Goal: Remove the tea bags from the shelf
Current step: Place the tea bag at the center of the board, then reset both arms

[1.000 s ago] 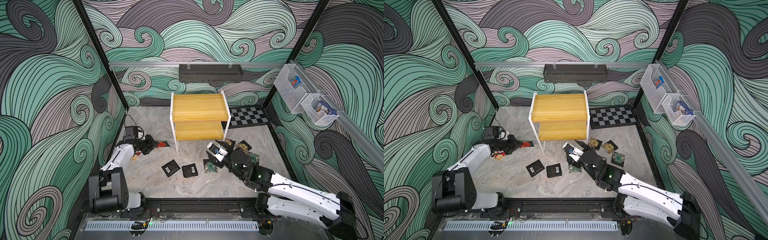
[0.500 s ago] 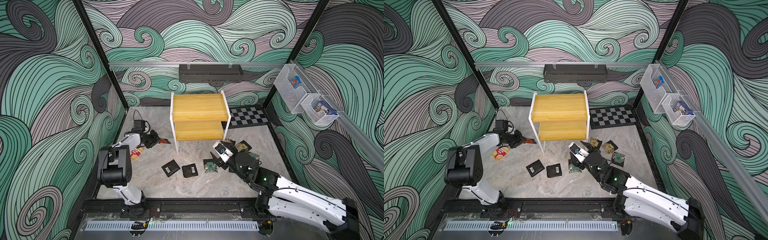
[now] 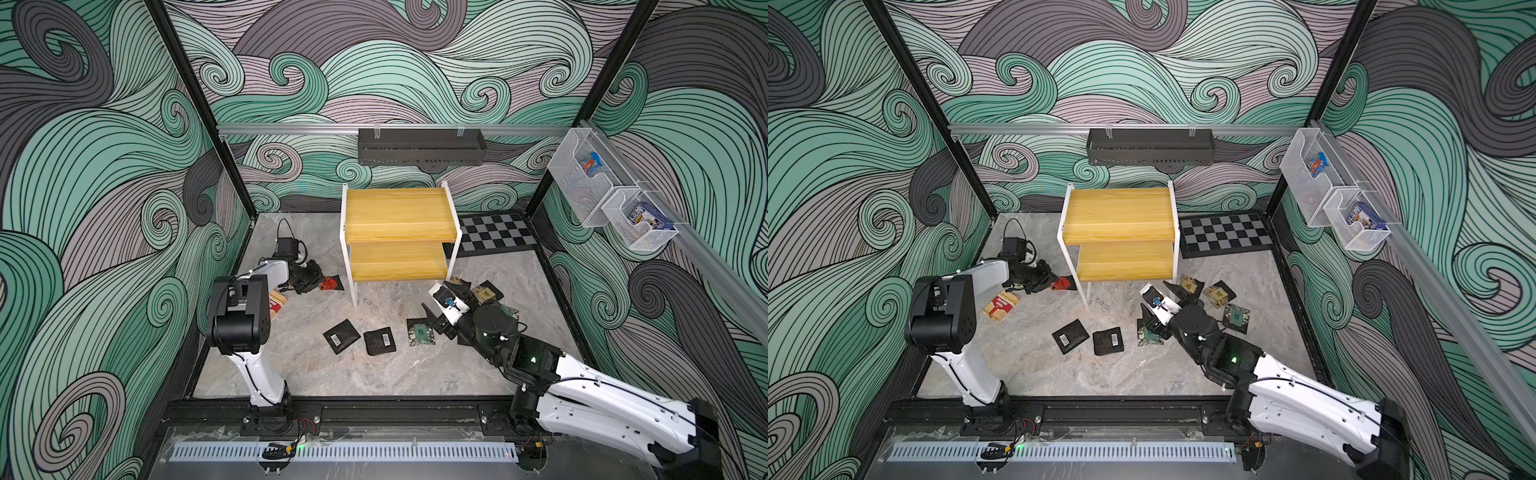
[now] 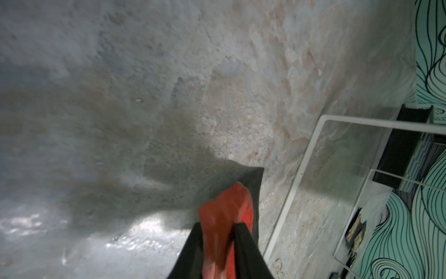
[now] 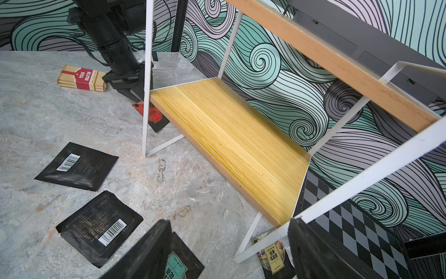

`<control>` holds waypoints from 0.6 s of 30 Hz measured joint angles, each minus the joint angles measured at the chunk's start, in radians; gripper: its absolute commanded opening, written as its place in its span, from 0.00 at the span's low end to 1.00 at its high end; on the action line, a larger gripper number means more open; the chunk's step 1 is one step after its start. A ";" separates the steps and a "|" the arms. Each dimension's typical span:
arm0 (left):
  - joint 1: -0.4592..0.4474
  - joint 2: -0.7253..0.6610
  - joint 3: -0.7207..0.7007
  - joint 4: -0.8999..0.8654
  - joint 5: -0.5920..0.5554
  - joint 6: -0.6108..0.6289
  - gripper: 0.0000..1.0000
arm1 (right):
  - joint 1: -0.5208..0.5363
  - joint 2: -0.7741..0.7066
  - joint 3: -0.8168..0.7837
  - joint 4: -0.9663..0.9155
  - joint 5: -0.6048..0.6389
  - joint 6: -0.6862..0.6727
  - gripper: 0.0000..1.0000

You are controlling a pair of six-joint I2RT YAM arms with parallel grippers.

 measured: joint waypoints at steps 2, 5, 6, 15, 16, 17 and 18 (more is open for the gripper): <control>0.000 0.000 0.000 -0.005 -0.011 0.008 0.38 | 0.000 0.000 0.000 -0.002 0.002 0.002 0.86; 0.000 -0.006 0.000 -0.022 -0.028 0.024 0.45 | -0.005 0.000 0.000 -0.008 0.003 0.009 0.93; 0.000 -0.011 0.000 -0.030 -0.034 0.026 0.47 | -0.009 0.002 0.000 -0.008 0.003 0.018 0.95; 0.000 -0.143 0.000 -0.085 -0.080 0.039 0.99 | -0.085 0.015 0.021 -0.037 -0.049 0.093 0.99; 0.000 -0.163 0.002 -0.092 -0.083 0.040 0.99 | -0.100 0.016 0.033 -0.047 -0.063 0.106 0.99; 0.000 -0.181 0.005 -0.098 -0.085 0.043 0.99 | -0.116 0.018 0.047 -0.056 -0.079 0.121 0.99; 0.000 -0.202 0.010 -0.108 -0.088 0.047 0.99 | -0.137 0.022 0.066 -0.069 -0.098 0.142 0.99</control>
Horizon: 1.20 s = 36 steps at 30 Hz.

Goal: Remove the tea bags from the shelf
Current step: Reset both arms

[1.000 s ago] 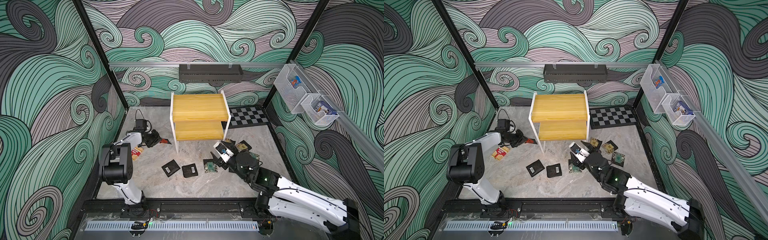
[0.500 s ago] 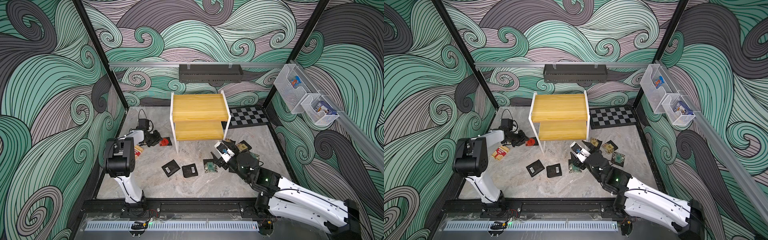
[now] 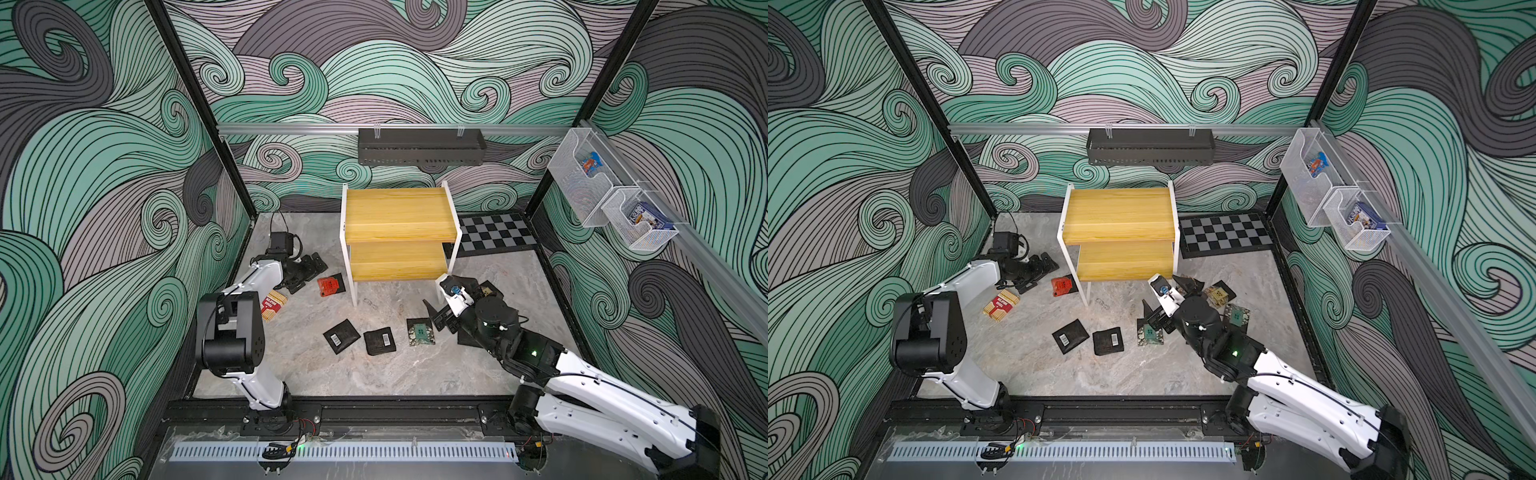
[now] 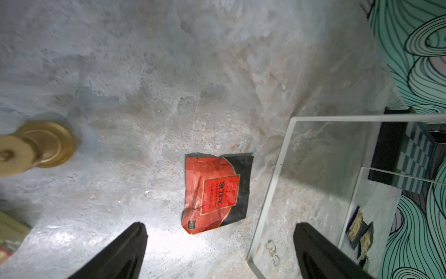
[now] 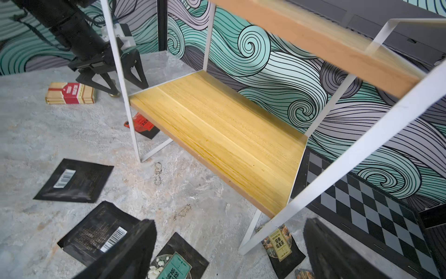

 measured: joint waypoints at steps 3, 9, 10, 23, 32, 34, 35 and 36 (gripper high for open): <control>0.000 -0.064 0.013 -0.020 -0.010 0.011 0.99 | -0.074 0.011 0.061 -0.031 -0.070 0.065 0.99; 0.000 -0.208 0.021 -0.070 -0.043 0.054 0.99 | -0.222 0.027 0.137 -0.070 -0.209 0.186 0.99; 0.000 -0.239 0.021 -0.079 -0.051 0.063 0.98 | -0.256 0.034 0.150 -0.080 -0.237 0.207 0.99; -0.001 -0.352 0.047 -0.148 -0.264 0.172 0.99 | -0.750 0.314 0.293 -0.141 -0.343 0.426 0.99; 0.000 -0.253 -0.165 0.131 -0.449 0.288 0.99 | -0.790 0.525 0.182 -0.019 -0.097 0.385 0.99; 0.000 -0.216 -0.235 0.212 -0.455 0.312 0.99 | -0.811 0.536 0.121 0.043 -0.069 0.373 0.99; 0.000 -0.202 -0.268 0.254 -0.457 0.322 0.99 | -0.822 0.535 0.079 0.083 -0.056 0.365 0.99; 0.000 -0.190 -0.297 0.292 -0.459 0.332 0.99 | -0.830 0.532 0.040 0.126 -0.047 0.355 0.99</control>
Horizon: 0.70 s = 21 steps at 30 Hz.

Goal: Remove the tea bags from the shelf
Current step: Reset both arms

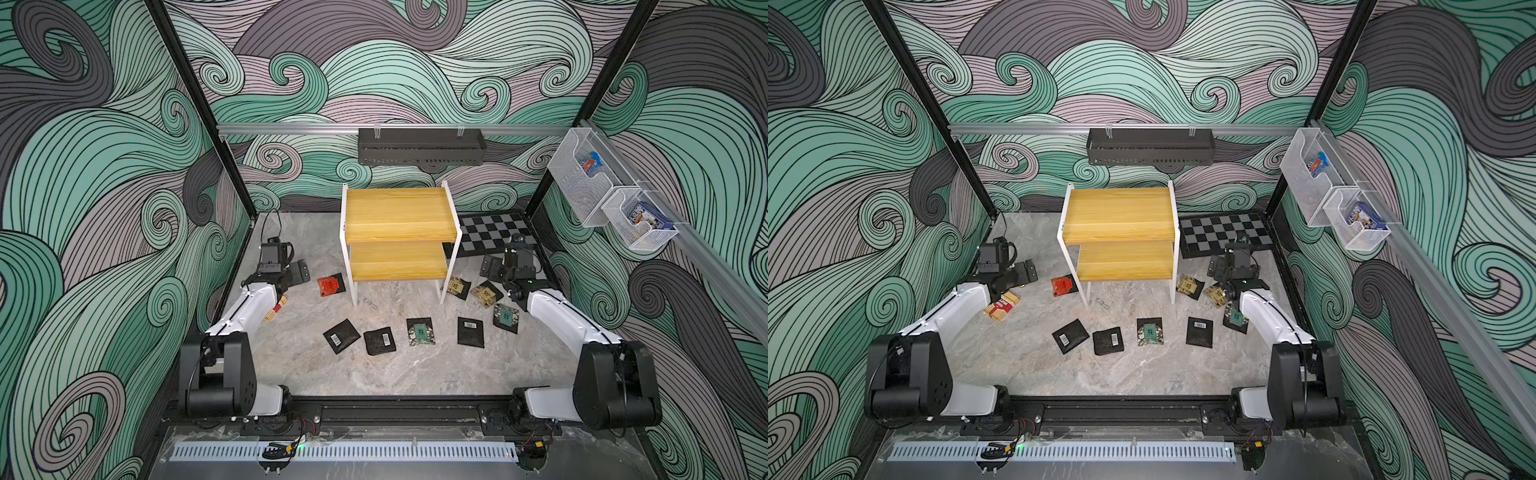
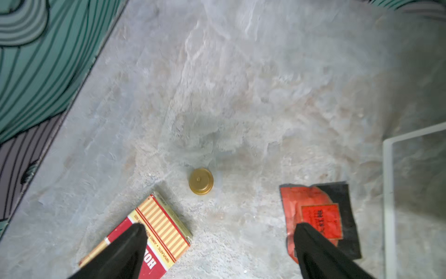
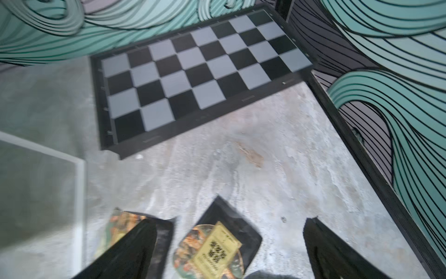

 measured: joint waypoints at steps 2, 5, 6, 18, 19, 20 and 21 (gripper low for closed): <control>0.000 0.018 -0.044 0.074 0.000 0.013 0.98 | -0.009 -0.010 -0.078 0.092 0.012 -0.025 0.99; 0.000 0.033 -0.093 0.182 -0.002 0.027 0.98 | -0.009 -0.016 -0.155 0.201 0.016 -0.058 0.99; 0.000 0.035 -0.108 0.224 -0.002 0.033 0.98 | -0.009 -0.016 -0.172 0.238 0.016 -0.068 0.99; -0.012 0.136 -0.381 0.830 0.143 0.116 0.99 | 0.016 0.143 -0.345 0.748 -0.097 -0.190 0.99; -0.013 0.145 -0.385 0.849 0.154 0.120 0.99 | 0.026 0.166 -0.357 0.795 -0.113 -0.205 0.99; -0.013 0.150 -0.387 0.869 0.161 0.124 0.99 | 0.036 0.194 -0.365 0.834 -0.122 -0.220 0.99; -0.013 0.153 -0.388 0.896 0.169 0.128 0.99 | 0.045 0.205 -0.367 0.834 -0.137 -0.230 0.99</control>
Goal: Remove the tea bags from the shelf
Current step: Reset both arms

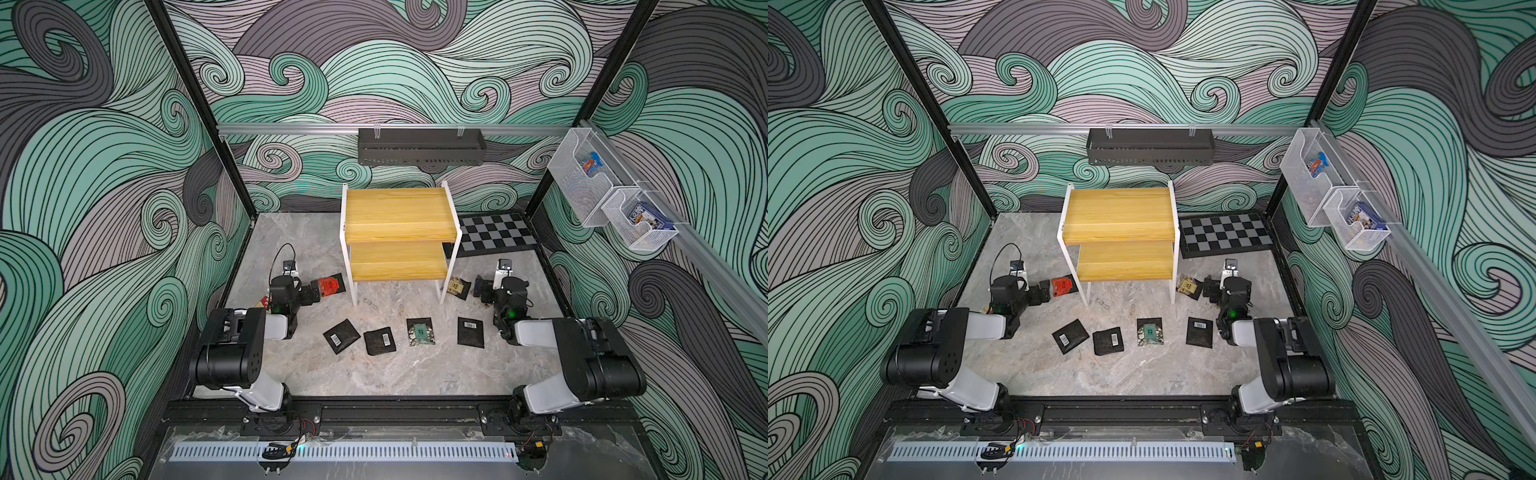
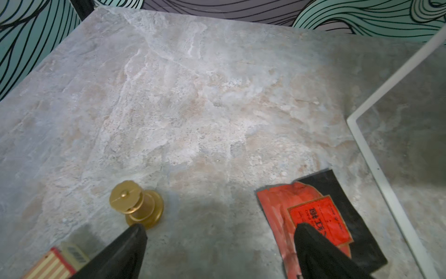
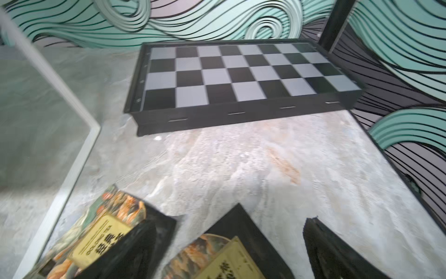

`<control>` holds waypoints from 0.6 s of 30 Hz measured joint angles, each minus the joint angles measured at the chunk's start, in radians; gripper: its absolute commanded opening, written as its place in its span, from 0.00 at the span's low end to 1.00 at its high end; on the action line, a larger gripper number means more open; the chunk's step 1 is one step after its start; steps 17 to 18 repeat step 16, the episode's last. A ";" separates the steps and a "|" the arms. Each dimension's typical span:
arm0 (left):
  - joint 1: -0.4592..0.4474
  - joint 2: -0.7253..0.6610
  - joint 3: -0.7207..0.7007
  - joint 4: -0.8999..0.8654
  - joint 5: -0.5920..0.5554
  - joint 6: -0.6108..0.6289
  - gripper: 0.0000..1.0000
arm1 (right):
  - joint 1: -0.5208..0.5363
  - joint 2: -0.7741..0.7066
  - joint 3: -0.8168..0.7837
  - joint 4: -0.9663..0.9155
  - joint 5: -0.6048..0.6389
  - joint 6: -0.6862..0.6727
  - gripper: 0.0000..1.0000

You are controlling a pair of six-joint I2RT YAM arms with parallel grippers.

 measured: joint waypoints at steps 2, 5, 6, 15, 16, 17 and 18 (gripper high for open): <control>0.000 0.000 0.000 0.039 0.010 0.006 0.99 | 0.006 0.002 -0.007 0.037 -0.009 -0.018 0.99; 0.000 0.000 0.000 0.078 0.016 0.013 0.99 | 0.023 0.000 -0.022 0.118 -0.007 -0.044 0.99; -0.005 0.000 0.000 0.086 0.016 0.015 0.99 | 0.030 0.001 -0.028 0.145 -0.007 -0.051 0.99; -0.019 0.000 0.000 0.109 0.015 0.029 0.99 | 0.003 0.003 -0.009 0.164 -0.063 -0.067 0.99; -0.019 0.000 0.000 0.111 0.015 0.029 0.99 | -0.002 0.003 -0.009 0.169 -0.065 -0.067 0.99; -0.019 0.000 0.000 0.111 0.015 0.029 0.99 | -0.002 0.003 -0.009 0.169 -0.065 -0.067 0.99; -0.019 0.000 0.000 0.111 0.015 0.029 0.99 | -0.002 0.003 -0.009 0.169 -0.065 -0.067 0.99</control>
